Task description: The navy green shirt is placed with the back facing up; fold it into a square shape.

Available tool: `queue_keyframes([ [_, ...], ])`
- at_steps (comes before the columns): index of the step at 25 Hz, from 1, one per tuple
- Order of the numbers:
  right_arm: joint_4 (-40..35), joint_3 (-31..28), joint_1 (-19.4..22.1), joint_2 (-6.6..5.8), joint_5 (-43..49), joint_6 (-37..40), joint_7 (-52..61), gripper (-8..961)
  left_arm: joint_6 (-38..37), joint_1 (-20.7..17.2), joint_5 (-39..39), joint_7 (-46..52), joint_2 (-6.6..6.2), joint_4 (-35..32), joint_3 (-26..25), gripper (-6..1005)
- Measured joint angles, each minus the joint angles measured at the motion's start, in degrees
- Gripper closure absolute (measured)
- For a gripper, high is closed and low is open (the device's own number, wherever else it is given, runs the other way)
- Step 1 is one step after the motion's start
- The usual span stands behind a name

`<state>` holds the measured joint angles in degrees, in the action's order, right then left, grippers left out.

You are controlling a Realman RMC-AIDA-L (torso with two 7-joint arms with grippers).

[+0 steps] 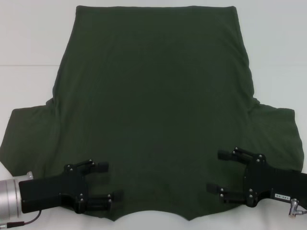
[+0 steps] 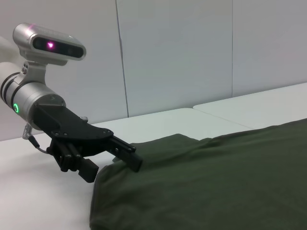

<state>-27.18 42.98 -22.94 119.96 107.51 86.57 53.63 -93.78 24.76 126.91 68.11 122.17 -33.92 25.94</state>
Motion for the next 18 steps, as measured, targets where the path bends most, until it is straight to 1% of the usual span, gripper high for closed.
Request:
queue_keyframes([
  [15,0.4,0.0,-0.3,0.01,0.0,0.0,0.0,21,0.0,0.0,0.0,0.3,-0.01,0.0,-0.1,66],
  [18,0.4,0.0,-0.3,0.08,0.0,0.0,0.0,21,0.0,-0.1,-1.1,3.9,-0.17,0.2,-0.3,66],
])
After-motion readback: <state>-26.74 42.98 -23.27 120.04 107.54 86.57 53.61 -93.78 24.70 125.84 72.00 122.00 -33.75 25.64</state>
